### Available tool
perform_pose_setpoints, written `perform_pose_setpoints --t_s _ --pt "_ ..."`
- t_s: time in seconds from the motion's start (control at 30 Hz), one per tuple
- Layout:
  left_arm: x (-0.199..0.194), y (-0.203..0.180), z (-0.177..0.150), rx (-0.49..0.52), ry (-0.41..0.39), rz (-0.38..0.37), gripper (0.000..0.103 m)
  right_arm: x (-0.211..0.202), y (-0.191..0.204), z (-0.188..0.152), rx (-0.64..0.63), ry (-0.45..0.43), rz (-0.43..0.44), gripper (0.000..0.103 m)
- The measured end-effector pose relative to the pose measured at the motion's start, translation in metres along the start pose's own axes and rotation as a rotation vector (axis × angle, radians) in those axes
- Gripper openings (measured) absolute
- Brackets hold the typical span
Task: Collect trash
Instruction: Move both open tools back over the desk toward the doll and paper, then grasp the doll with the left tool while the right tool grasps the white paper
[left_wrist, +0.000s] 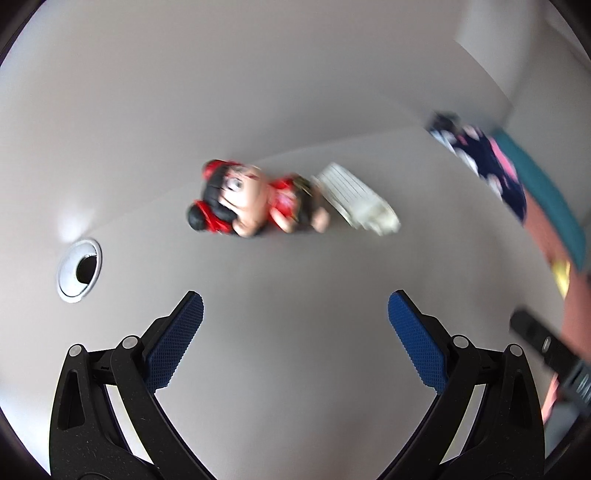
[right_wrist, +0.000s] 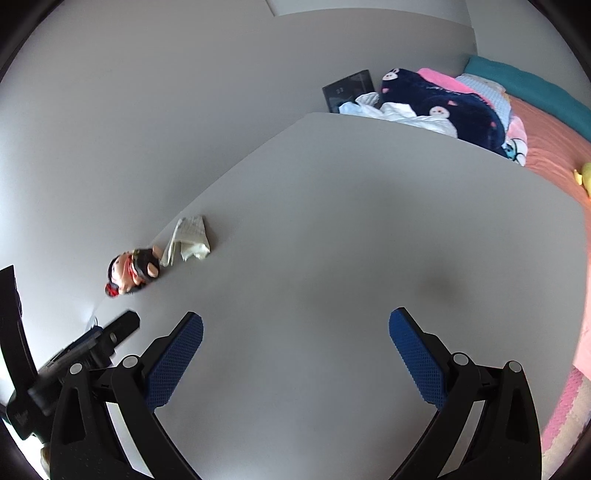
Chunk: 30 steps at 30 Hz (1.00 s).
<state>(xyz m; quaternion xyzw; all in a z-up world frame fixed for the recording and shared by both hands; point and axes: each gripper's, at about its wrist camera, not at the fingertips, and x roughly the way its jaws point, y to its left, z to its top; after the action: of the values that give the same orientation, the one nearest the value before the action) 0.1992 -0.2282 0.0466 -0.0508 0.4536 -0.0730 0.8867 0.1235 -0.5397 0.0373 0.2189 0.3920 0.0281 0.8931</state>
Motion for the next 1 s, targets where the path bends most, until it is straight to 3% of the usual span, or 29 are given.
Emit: perform_pose_setpoints --t_s 0.2,0.43,0.53,0.77,0.83,0.93,0.97,1.0 --pt "0.021 0.027 0.028 -0.228 0.021 -0.015 0.097 0.033 0.019 0.023 -0.024 0.036 0.008 0.1" --pt "0.04 0.048 0.045 -0.4 0.048 -0.013 0.097 0.069 0.062 0.042 -0.168 0.064 0.032 0.1" --pt "0.048 0.053 0.049 -0.44 0.07 -0.036 0.097 0.079 0.076 0.047 -0.193 0.059 0.064 0.1" --pt "0.053 0.048 0.059 -0.451 0.064 -0.002 0.097 0.108 0.102 0.054 -0.257 0.079 0.075 0.1" --pt "0.055 0.047 0.06 -0.435 0.06 0.024 0.09 0.118 0.109 0.053 -0.278 0.088 0.048 0.098" --pt "0.053 0.048 0.061 -0.404 0.056 0.028 0.076 0.125 0.116 0.048 -0.321 0.088 0.012 0.075" --pt "0.052 0.05 0.061 -0.396 0.055 0.026 0.065 0.124 0.12 0.046 -0.358 0.077 -0.008 0.057" --pt "0.051 0.053 0.06 -0.392 0.056 -0.005 0.065 0.123 0.122 0.044 -0.386 0.074 -0.02 0.047"
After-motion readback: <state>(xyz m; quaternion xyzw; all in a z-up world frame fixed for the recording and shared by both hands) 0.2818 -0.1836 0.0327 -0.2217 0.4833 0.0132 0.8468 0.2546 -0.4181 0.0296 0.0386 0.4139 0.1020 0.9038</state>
